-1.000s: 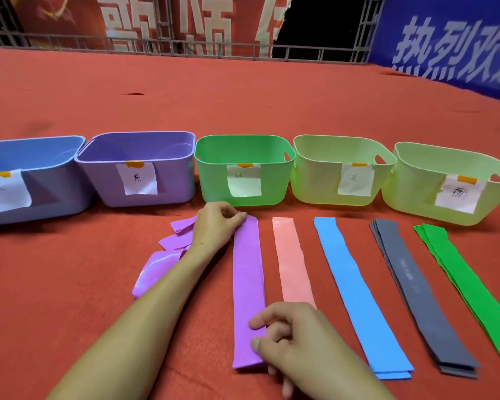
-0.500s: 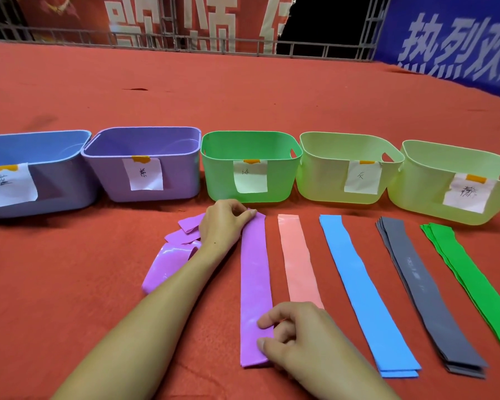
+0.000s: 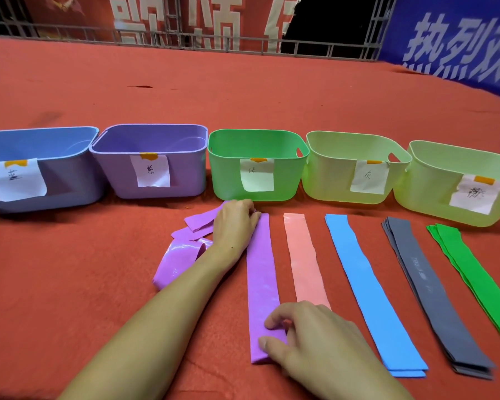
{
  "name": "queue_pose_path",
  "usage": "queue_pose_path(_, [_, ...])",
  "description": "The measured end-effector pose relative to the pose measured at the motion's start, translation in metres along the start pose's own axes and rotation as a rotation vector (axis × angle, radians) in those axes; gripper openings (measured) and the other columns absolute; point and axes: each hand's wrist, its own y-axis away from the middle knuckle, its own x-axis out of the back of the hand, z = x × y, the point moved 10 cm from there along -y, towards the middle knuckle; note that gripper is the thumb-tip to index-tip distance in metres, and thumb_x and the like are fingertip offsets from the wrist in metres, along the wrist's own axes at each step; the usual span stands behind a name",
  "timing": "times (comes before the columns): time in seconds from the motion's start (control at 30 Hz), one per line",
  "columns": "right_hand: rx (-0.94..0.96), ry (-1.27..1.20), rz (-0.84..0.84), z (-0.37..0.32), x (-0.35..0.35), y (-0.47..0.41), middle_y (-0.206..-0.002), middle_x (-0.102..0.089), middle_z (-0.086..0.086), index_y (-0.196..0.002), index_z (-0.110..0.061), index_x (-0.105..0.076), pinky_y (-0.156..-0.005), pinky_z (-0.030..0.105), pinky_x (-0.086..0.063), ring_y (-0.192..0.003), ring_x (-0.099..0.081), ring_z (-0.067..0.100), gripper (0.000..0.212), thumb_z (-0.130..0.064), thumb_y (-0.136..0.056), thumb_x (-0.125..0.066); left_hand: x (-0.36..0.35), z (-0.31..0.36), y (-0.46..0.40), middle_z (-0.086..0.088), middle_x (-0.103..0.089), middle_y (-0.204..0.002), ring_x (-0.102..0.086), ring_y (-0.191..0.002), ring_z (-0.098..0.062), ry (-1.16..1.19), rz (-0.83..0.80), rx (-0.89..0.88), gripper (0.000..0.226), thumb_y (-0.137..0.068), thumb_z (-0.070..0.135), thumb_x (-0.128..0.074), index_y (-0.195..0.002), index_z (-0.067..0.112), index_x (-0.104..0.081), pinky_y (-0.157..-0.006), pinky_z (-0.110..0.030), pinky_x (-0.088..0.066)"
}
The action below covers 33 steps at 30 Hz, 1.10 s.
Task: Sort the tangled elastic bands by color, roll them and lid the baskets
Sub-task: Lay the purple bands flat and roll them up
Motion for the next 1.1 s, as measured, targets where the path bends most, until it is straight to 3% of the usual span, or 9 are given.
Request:
queue_pose_path(0.17, [0.022,0.083,-0.007,-0.002,0.01,0.003,-0.113,-0.068,-0.025,-0.128,-0.06,-0.054,-0.095,0.034,-0.045,-0.123,-0.058,0.005,0.036,-0.066,-0.092,-0.053,0.0,-0.004,-0.001,-0.013,-0.058,-0.103,-0.065,-0.094,-0.04,-0.025,-0.006,0.008,0.022,-0.096,0.034,-0.076,-0.097,0.012,-0.073,-0.078,-0.044,-0.054])
queue_pose_path(0.33, [0.032,0.09,-0.047,-0.001,0.004,-0.003,-0.088,-0.057,-0.027,-0.121,-0.056,-0.052,-0.081,0.035,-0.037,-0.096,-0.051,0.005,0.037,-0.058,-0.085,-0.063,0.008,-0.008,-0.001,-0.006,-0.073,-0.089,-0.065,-0.09,-0.037,0.051,0.05,0.033,0.029,-0.088,0.032,-0.081,-0.094,0.013,-0.06,-0.068,-0.042,-0.048])
queue_pose_path(0.4, [0.043,0.074,-0.043,0.0,0.005,-0.006,-0.095,-0.063,-0.027,-0.12,-0.053,-0.055,-0.08,0.033,-0.038,-0.095,-0.052,0.003,0.038,-0.057,-0.083,-0.064,0.005,-0.01,-0.001,-0.002,-0.071,-0.08,-0.066,-0.086,-0.034,0.061,0.029,0.04,0.022,-0.09,0.033,-0.08,-0.086,0.017,-0.066,-0.064,-0.037,-0.041])
queue_pose_path(0.5, [0.053,0.038,-0.066,0.002,0.004,-0.011,-0.077,-0.06,-0.021,-0.112,-0.05,-0.061,-0.072,0.027,-0.038,-0.082,-0.051,-0.003,0.033,-0.057,-0.081,-0.067,0.005,-0.007,0.0,-0.005,-0.073,-0.078,-0.067,-0.084,-0.034,0.025,-0.002,0.039,0.027,-0.096,0.042,-0.073,-0.083,0.018,-0.075,-0.063,-0.035,-0.042])
queue_pose_path(0.67, [0.044,-0.016,-0.074,0.004,0.006,-0.023,-0.069,-0.062,-0.02,-0.098,-0.038,-0.07,-0.084,0.031,-0.052,-0.062,-0.054,-0.006,0.025,-0.057,-0.083,-0.069,0.023,0.01,0.011,-0.004,-0.076,-0.075,-0.07,-0.084,-0.033,0.015,-0.111,0.038,0.023,-0.094,0.035,-0.069,-0.083,0.017,-0.078,-0.07,-0.039,-0.055])
queue_pose_path(0.77, [0.068,-0.028,-0.083,0.0,0.008,-0.03,-0.067,-0.065,-0.025,-0.091,-0.035,-0.074,-0.08,0.033,-0.054,-0.065,-0.058,-0.001,0.028,-0.06,-0.085,-0.067,0.056,0.026,0.024,0.004,-0.075,-0.068,-0.07,-0.067,-0.021,0.157,-0.142,0.036,0.019,-0.095,0.031,-0.072,-0.082,0.018,-0.077,-0.06,-0.031,-0.049])
queue_pose_path(0.9, [0.115,-0.178,-0.021,-0.006,0.012,-0.044,-0.07,-0.074,-0.012,-0.085,-0.026,-0.074,-0.08,0.039,-0.059,-0.069,-0.066,0.006,0.03,-0.055,-0.09,-0.067,0.129,0.006,0.042,-0.01,-0.079,-0.075,-0.06,-0.043,-0.014,0.581,-0.006,0.19,0.016,-0.101,0.017,-0.072,-0.09,0.005,-0.077,-0.04,-0.02,-0.038])
queue_pose_path(1.0, [0.158,-0.29,0.022,-0.016,0.009,-0.049,-0.064,-0.074,-0.007,-0.081,-0.023,-0.072,-0.075,0.042,-0.061,-0.059,-0.066,0.007,0.03,-0.049,-0.094,-0.066,0.159,-0.043,0.062,-0.01,-0.08,-0.081,-0.061,-0.05,-0.013,0.516,0.06,0.286,0.02,-0.101,0.024,-0.071,-0.087,0.011,-0.078,-0.039,-0.02,-0.038])
queue_pose_path(1.1, [0.184,-0.351,0.042,-0.024,0.004,-0.052,-0.063,-0.073,-0.005,-0.08,-0.024,-0.071,-0.072,0.043,-0.061,-0.055,-0.065,0.006,0.026,-0.044,-0.096,-0.066,0.149,-0.085,0.087,0.003,-0.079,-0.079,-0.074,-0.069,-0.024,0.324,-0.049,0.374,0.027,-0.087,0.053,-0.076,-0.081,0.027,-0.078,-0.056,-0.036,-0.059])
